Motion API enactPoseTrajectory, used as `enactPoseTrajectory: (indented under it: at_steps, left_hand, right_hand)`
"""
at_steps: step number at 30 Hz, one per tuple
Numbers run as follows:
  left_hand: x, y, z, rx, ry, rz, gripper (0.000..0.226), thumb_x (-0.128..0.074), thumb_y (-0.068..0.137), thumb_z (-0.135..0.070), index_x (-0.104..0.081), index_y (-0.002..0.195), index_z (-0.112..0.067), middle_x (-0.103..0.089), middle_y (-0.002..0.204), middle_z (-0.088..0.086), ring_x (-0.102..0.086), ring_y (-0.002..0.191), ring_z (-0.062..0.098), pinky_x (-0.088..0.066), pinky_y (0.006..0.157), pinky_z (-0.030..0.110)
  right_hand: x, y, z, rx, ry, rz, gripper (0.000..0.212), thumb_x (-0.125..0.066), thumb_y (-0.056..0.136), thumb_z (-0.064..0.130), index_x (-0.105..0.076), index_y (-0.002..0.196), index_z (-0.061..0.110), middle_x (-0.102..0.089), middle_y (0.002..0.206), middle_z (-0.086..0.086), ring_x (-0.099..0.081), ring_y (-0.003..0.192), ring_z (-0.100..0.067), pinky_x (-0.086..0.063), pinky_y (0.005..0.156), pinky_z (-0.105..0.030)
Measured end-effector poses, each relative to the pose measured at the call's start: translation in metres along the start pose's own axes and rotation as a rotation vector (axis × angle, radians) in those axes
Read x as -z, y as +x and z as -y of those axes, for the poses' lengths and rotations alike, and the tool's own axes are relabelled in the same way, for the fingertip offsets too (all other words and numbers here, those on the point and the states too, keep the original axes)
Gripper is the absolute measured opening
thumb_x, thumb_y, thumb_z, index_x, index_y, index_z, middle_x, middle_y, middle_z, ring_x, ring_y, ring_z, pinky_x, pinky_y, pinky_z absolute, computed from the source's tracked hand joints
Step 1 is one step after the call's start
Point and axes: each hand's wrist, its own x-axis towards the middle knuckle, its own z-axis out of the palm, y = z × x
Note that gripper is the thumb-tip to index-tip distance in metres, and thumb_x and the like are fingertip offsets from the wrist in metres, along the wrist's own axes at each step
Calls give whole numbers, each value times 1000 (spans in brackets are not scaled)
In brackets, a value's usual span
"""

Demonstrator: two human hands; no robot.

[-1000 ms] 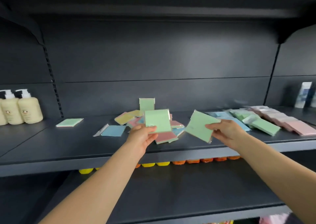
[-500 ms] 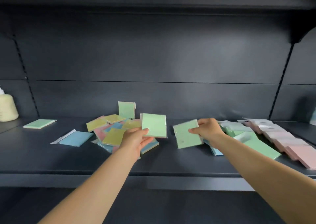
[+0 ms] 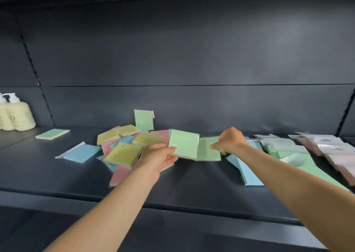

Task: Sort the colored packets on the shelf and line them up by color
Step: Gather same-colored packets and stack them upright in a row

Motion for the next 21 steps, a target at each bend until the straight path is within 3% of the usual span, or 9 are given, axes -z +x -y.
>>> enactPoseTrajectory:
  at_steps: [3, 5, 6, 8, 10, 15, 17, 19, 21]
  left_hand:
    - [-16, 2, 5, 15, 76, 25, 9, -60, 86, 7, -61, 86, -2, -67, 98, 15, -65, 81, 22, -56, 71, 26]
    - [-27, 4, 9, 43, 147, 50, 15, -59, 86, 6, -61, 101, 6, -66, 105, 19, -66, 86, 25, -56, 70, 26]
    - [-32, 6, 12, 63, 175, 64, 23, -58, 87, 7, -58, 109, 10, -65, 109, 22, -65, 89, 27, -56, 72, 28]
    - [-40, 9, 15, 102, 222, 90, 27, -58, 87, 8, -56, 112, 14, -64, 113, 24, -65, 92, 30, -54, 77, 30]
    - [-48, 11, 14, 101, 328, 108, 18, -59, 87, 4, -58, 104, 10, -64, 111, 20, -67, 90, 31, -55, 77, 30]
    - [-48, 12, -3, -89, 1004, 138, 9, -60, 85, -18, -58, 86, -9, -72, 90, 14, -70, 68, 23, -54, 80, 30]
    - [-39, 12, -14, -166, 1086, 150, 10, -58, 86, -20, -56, 82, -12, -71, 90, 13, -68, 66, 23, -53, 80, 30]
    - [-22, 15, -27, -245, 1097, 135, 8, -59, 83, -18, -55, 77, -13, -61, 76, 10, -66, 68, 28, -49, 70, 28]
    - [3, 21, -38, -344, 1137, 65, 12, -62, 78, -18, -51, 73, -16, -47, 73, 7, -51, 66, 26, -37, 63, 26]
  right_hand:
    - [9, 6, -5, 18, 34, -10, 45, -75, 77, 22, -41, 50, 9, -43, 52, -5, -40, 49, -20, -36, 49, -25]
    - [17, 9, -8, 49, 83, -34, 27, -73, 79, 19, -67, 81, -7, -68, 83, -20, -64, 81, -34, -54, 74, -34]
    - [21, 12, -10, 65, 102, -47, 36, -72, 80, 18, -65, 102, -10, -67, 104, -24, -63, 100, -37, -53, 87, -41]
    - [28, 14, -11, 102, 105, -56, 43, -69, 82, 17, -60, 117, -7, -65, 117, -21, -59, 112, -35, -49, 96, -43]
    - [34, 14, -11, 142, 103, -45, 40, -68, 84, 21, -61, 120, 4, -66, 117, -9, -60, 110, -28, -48, 96, -38]
    - [37, 10, -3, 247, 64, -29, 42, -67, 85, 33, -59, 120, 12, -62, 116, -3, -58, 103, -21, -45, 86, -27]
    - [34, 4, 5, 274, 39, -11, 42, -67, 84, 36, -59, 119, 14, -61, 115, -1, -57, 101, -19, -41, 82, -25]
    - [28, -1, 17, 304, 31, 9, 42, -67, 84, 38, -58, 119, 16, -60, 115, 1, -55, 97, -17, -39, 80, -24]
    - [22, -7, 33, 338, 29, 34, 43, -68, 84, 39, -58, 119, 17, -58, 114, 1, -56, 99, -17, -40, 81, -24]
